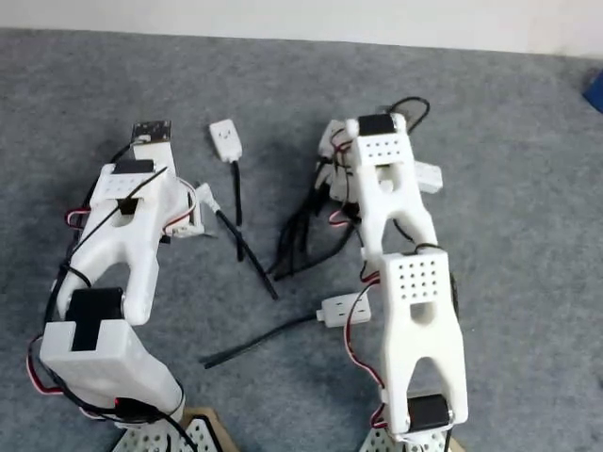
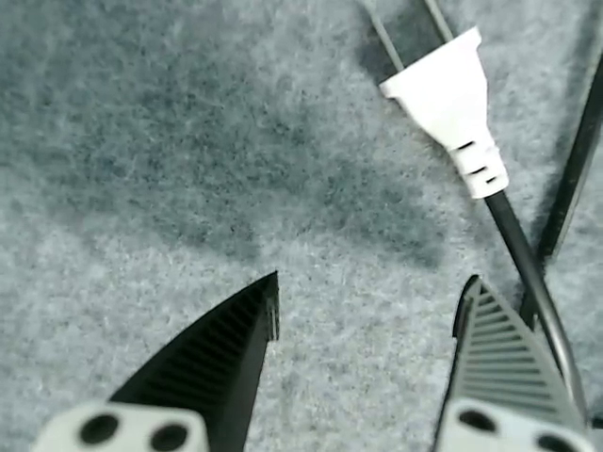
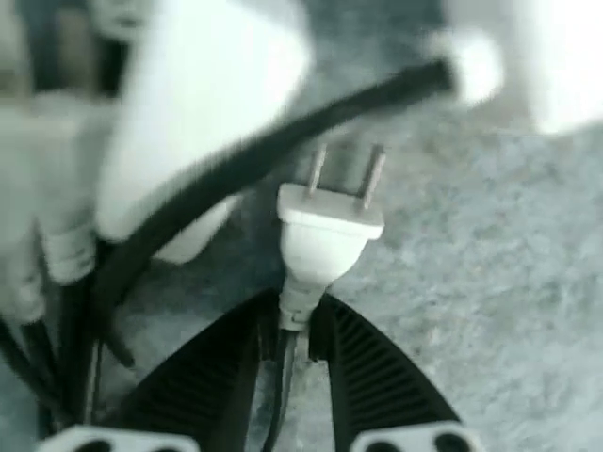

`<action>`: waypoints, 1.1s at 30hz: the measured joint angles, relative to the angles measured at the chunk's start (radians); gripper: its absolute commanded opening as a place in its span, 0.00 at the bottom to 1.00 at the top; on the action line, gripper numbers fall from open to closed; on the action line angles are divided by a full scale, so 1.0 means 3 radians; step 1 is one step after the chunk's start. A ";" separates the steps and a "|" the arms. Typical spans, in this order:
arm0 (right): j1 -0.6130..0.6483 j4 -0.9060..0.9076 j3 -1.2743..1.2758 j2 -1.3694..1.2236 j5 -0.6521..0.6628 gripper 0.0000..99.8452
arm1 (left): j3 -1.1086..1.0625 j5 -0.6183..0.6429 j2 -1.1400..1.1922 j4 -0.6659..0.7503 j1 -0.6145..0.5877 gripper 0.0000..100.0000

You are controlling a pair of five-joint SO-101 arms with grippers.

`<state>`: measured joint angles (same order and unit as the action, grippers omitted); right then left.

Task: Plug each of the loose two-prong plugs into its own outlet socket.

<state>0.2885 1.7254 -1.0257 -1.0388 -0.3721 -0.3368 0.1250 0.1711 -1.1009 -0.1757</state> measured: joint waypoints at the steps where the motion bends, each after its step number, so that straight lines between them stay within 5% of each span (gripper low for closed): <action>1: 0.0036 0.0026 -0.0056 0.0015 0.0281 0.05 | -0.0010 0.0000 0.0000 0.0010 0.0000 0.31; 4: 0.0174 0.0051 -0.0148 0.0225 0.1095 0.05 | -0.0010 0.0000 0.0000 0.0010 0.0020 0.31; 11: 0.0240 0.0061 -0.0041 0.1110 0.1969 0.01 | -0.0164 0.0000 0.0000 0.0205 0.0036 0.31; 22: 0.0225 0.0066 0.1800 0.2450 0.3452 0.01 | -0.0348 0.0005 0.0000 0.0404 0.0240 0.31; 33: -0.0506 0.0066 0.2501 0.2874 0.4460 0.01 | -0.0348 -0.0143 0.0000 0.0419 0.0245 0.31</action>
<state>0.1366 1.7453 -0.2754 -0.1765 0.9659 -0.4411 0.0821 0.1711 -0.9751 -0.1020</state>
